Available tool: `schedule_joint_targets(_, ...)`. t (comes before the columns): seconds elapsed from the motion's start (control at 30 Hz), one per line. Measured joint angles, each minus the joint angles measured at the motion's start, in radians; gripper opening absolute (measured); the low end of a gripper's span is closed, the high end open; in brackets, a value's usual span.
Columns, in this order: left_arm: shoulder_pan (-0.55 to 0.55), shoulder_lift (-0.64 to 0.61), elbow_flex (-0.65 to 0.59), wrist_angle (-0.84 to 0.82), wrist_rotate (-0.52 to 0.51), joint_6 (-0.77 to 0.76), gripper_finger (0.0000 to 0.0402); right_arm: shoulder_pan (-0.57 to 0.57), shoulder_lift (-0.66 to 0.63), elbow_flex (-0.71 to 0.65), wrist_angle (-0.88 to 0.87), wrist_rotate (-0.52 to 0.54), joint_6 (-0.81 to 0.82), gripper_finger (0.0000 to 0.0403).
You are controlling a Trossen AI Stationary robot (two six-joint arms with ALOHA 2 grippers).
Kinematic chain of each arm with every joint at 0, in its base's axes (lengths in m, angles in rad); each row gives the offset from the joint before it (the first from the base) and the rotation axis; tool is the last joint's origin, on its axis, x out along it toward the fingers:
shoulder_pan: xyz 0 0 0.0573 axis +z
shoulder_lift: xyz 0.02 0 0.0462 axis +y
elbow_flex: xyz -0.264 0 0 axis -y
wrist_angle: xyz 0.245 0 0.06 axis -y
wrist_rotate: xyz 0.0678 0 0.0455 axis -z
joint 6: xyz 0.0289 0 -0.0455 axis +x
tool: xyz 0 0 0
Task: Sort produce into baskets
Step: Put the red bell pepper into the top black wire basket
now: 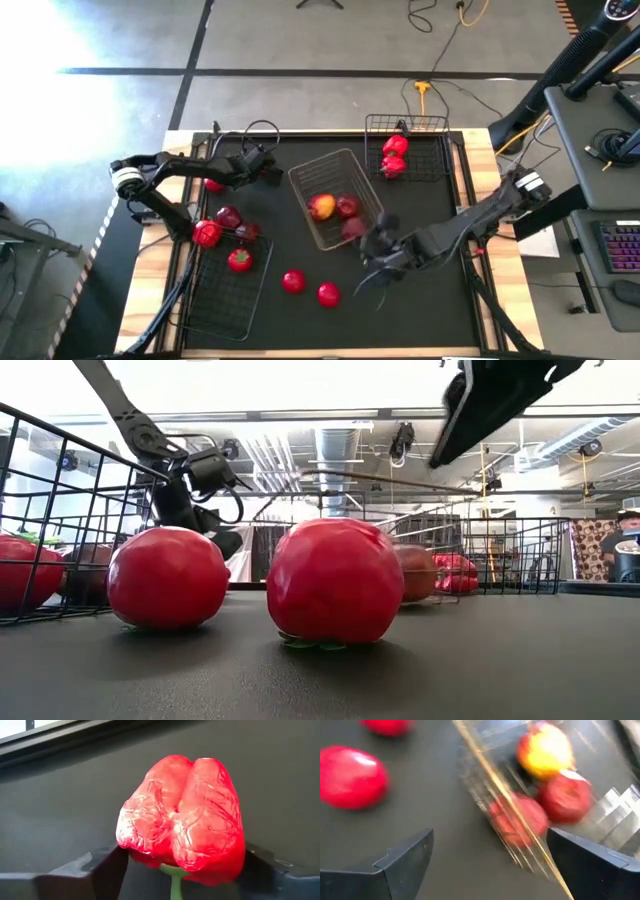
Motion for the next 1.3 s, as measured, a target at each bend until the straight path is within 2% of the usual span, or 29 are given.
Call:
schedule_joint_targets(0.1, -0.002, 0.000, -0.021, 0.040, -0.008, 0.001, 0.0244, -0.006, -0.054, -0.016, -0.079, 0.064, 0.086, 0.0379)
schedule_joint_targets(0.2, -0.007, -0.006, -0.025, 0.047, -0.007, 0.022, 0.0237, -0.010, -0.094, -0.051, -0.102, 0.131, 0.120, 0.0379)
schedule_joint_targets(0.43, -0.042, -0.070, 0.026, -0.040, 0.006, 0.065, 0.0238, -0.024, -0.095, -0.108, -0.104, 0.092, 0.141, 0.0379)
schedule_joint_targets(0.57, -0.073, -0.142, 0.051, -0.133, -0.062, 0.073, 0.0238, -0.032, -0.040, -0.134, -0.071, 0.091, 0.127, 0.0379)
schedule_joint_targets(0.63, -0.090, -0.191, 0.055, -0.147, -0.093, 0.072, 0.0239, -0.041, -0.007, -0.135, 0.010, 0.088, 0.087, 0.0379)
schedule_joint_targets(0.83, -0.159, -0.347, 0.056, -0.118, -0.101, 0.070, 0.0240, -0.060, 0.141, -0.134, 0.500, -0.141, -0.213, 0.0379)
schedule_joint_targets(0.93, -0.212, -0.406, 0.074, -0.114, -0.102, 0.072, 0.0241, -0.063, 0.209, -0.097, 0.646, -0.190, -0.320, 0.0379)
schedule_joint_targets(1.0, -0.256, -0.441, 0.088, -0.115, -0.102, 0.078, 0.0241, -0.063, 0.242, -0.052, 0.612, -0.191, -0.347, 0.0379)
schedule_joint_targets(1.1, -0.328, -0.483, 0.105, -0.116, -0.103, 0.090, 0.0241, -0.063, 0.254, 0.044, 0.436, -0.191, -0.325, 0.0379)
schedule_joint_targets(1.23, -0.435, -0.512, 0.125, -0.111, -0.105, 0.092, 0.0241, -0.061, 0.231, 0.173, 0.064, -0.181, -0.198, 0.0379)
schedule_joint_targets(1.3, -0.493, -0.516, 0.132, -0.096, -0.106, 0.091, 0.0241, -0.057, 0.223, 0.224, -0.125, -0.138, -0.141, 0.0380)
